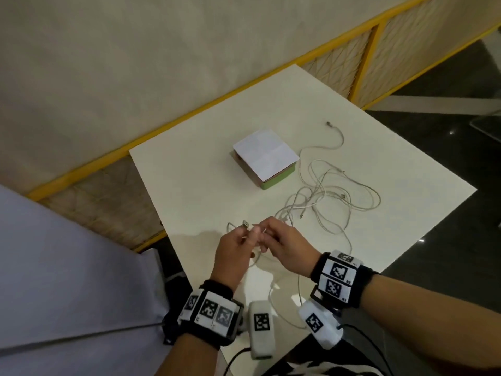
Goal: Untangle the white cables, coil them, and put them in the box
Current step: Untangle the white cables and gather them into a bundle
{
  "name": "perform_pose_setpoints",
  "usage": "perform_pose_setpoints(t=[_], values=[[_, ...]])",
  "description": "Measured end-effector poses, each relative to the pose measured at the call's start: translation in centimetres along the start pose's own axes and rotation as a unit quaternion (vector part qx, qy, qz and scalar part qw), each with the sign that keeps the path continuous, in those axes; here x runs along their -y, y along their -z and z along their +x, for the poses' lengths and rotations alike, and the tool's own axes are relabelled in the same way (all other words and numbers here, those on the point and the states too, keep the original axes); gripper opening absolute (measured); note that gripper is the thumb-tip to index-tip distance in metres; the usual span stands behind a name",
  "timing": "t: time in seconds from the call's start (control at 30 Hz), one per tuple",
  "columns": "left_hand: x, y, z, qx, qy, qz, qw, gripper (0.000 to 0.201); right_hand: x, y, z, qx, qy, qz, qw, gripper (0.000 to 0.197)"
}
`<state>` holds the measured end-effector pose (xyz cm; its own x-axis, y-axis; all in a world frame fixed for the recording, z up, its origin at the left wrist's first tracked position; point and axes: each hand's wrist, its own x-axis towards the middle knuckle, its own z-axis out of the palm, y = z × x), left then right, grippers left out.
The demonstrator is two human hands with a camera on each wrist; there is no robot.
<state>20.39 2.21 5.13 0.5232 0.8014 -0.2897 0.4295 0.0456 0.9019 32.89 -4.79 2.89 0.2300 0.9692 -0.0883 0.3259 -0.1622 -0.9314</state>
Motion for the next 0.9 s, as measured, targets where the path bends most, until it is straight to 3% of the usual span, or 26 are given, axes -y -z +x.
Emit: perform_pose_setpoints(t=[0.1,0.17,0.23,0.33,0.43,0.53,0.67,0.77,0.83,0.9], values=[[0.7,0.5,1.2,-0.025,0.037,-0.076,0.996,0.022,-0.9,-0.2,0.3,-0.007,-0.033,-0.029,0.999,0.008],[1.2,1.0,1.9,-0.049,0.068,-0.158,0.984,0.022,-2.4,0.4,0.2,0.016,-0.074,-0.109,0.991,0.012],[1.5,2.1,2.7,-0.087,0.084,-0.263,0.957,0.025,-4.2,1.5,0.1,0.052,-0.118,-0.199,0.971,0.011],[1.7,5.2,4.1,-0.159,0.09,-0.398,0.899,0.026,-6.8,4.0,-0.1,0.051,-0.172,-0.293,0.939,0.02],[2.2,8.7,5.3,-0.21,0.08,-0.446,0.866,0.025,-7.9,6.5,0.3,0.045,-0.181,-0.355,0.916,0.026],[3.0,10.0,6.2,-0.218,0.071,-0.403,0.886,0.023,-7.1,7.5,1.4,0.03,-0.18,-0.329,0.927,0.03],[2.8,7.8,6.1,-0.169,0.036,-0.265,0.948,0.023,-4.7,5.9,4.2,-0.067,-0.068,-0.321,0.942,0.043],[1.8,5.4,5.4,-0.099,-0.021,-0.117,0.988,0.031,-3.0,4.1,5.8,-0.091,0.026,-0.305,0.948,0.052],[0.9,3.8,4.9,-0.032,-0.075,-0.046,0.996,0.034,-2.0,2.8,6.3,-0.075,0.068,-0.311,0.945,0.051],[0.1,2.4,4.6,0.027,-0.083,-0.013,0.996,0.032,-1.5,1.9,6.4,-0.069,0.085,-0.346,0.932,0.053]])
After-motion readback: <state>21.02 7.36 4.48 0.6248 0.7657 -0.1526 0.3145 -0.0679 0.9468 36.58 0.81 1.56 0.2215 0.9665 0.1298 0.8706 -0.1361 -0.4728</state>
